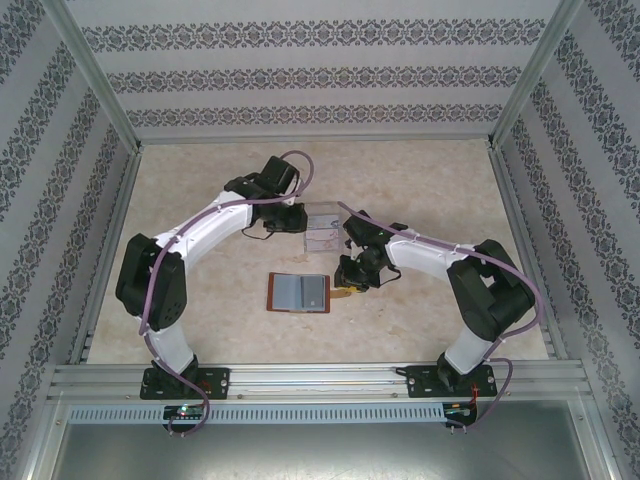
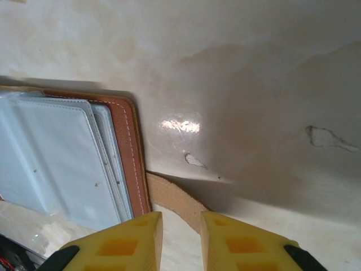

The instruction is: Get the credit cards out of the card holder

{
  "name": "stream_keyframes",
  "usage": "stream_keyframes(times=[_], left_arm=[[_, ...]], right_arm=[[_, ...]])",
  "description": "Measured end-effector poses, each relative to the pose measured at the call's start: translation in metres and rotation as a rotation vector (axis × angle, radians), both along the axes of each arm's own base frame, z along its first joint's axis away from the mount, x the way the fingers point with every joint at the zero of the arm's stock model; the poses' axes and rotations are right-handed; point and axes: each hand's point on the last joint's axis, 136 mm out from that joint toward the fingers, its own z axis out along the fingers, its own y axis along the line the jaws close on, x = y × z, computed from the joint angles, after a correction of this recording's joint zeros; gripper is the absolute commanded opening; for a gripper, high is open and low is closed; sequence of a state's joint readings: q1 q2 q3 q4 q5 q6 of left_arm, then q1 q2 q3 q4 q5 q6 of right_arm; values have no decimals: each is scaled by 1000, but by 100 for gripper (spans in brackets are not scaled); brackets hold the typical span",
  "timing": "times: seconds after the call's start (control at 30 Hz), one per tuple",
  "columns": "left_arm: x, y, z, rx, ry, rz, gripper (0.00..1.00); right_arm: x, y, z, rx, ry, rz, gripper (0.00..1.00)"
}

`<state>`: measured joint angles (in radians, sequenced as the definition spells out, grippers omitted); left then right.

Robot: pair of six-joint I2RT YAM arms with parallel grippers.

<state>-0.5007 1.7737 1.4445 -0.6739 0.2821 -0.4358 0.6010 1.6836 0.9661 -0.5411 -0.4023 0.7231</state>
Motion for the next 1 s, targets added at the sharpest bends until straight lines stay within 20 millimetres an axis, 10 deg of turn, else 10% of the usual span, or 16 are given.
stream_keyframes(times=[1.0], left_arm=[[-124,-66,-84,-144,360,-58,22]], right_arm=[[-9,-4,-13,-27,37,6,26]])
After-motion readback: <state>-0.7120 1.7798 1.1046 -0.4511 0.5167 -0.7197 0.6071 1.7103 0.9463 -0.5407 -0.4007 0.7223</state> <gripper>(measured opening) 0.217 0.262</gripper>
